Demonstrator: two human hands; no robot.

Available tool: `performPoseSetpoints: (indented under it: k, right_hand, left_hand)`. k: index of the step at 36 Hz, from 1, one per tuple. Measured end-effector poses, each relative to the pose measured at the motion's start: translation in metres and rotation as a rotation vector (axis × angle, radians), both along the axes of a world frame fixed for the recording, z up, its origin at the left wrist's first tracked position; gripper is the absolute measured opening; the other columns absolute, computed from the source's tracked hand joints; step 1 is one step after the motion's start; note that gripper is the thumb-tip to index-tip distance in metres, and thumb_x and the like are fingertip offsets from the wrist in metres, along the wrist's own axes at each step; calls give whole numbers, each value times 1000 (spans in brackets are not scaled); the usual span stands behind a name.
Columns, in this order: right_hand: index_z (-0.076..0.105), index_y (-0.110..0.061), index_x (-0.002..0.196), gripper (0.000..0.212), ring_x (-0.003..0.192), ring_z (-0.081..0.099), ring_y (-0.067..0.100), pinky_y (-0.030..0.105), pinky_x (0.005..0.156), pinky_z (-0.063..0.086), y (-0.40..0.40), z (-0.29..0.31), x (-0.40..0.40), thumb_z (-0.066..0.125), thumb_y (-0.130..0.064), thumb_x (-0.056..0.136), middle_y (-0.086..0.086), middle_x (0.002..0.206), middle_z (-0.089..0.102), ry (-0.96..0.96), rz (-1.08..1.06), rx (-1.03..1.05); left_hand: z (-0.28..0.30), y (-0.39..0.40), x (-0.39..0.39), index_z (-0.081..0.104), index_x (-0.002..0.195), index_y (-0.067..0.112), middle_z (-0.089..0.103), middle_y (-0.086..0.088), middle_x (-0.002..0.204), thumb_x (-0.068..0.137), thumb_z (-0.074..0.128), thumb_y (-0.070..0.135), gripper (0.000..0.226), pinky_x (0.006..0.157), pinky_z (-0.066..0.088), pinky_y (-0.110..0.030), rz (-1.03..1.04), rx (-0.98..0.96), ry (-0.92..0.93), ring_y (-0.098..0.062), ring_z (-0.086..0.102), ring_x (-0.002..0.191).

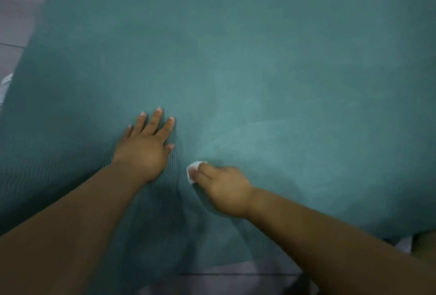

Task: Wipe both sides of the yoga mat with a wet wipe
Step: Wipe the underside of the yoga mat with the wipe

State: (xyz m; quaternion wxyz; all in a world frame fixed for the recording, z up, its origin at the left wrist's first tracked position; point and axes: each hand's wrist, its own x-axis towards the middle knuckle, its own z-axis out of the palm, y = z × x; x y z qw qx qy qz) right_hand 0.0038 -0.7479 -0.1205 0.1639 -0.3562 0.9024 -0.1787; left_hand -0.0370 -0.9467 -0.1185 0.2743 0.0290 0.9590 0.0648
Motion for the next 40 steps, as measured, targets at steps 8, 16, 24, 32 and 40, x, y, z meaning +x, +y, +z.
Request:
performPoseSetpoints:
  k: [8, 16, 24, 32, 40]
  right_hand:
    - [56, -15, 125, 39, 119, 49, 32, 31, 98, 36, 126, 8, -127, 47, -4, 88, 14, 132, 50, 66, -928, 270]
    - [59, -10, 118, 42, 111, 59, 24, 27, 89, 45, 11, -18, -75, 39, -10, 81, 9, 126, 57, 118, -559, 38]
    - [54, -20, 130, 36, 123, 51, 19, 20, 99, 35, 59, -5, -103, 42, -23, 97, 2, 137, 52, 117, -205, 77]
    - [59, -8, 118, 33, 116, 52, 31, 30, 97, 37, 87, -9, -193, 45, -4, 88, 15, 127, 54, 84, -1159, 151]
    - [47, -16, 134, 45, 128, 44, 23, 32, 100, 36, -21, -2, -126, 45, -9, 90, 2, 146, 39, -20, 42, 111]
  left_hand:
    - [-6, -2, -1, -13, 148, 35, -22, 8, 156, 102, 23, 40, 59, 118, 1, -38, 28, -11, -8, -25, -13, 145]
    - [-5, -3, -3, -13, 147, 38, -21, 9, 156, 101, 23, 42, 59, 117, 1, -36, 47, 0, 5, -23, -13, 145]
    - [-4, -10, -3, -8, 149, 35, -14, 10, 157, 99, 26, 47, 61, 118, 5, -33, -2, 17, 75, -22, -7, 147]
    - [5, -24, -22, 62, 124, 11, 58, -2, 132, 85, 34, 53, 64, 80, 55, -46, -37, 17, 198, -29, 61, 108]
    - [-1, -36, -30, 1, 149, 41, -20, 29, 142, 57, -2, 87, 103, 117, 13, -40, 103, -4, 110, -24, 1, 145]
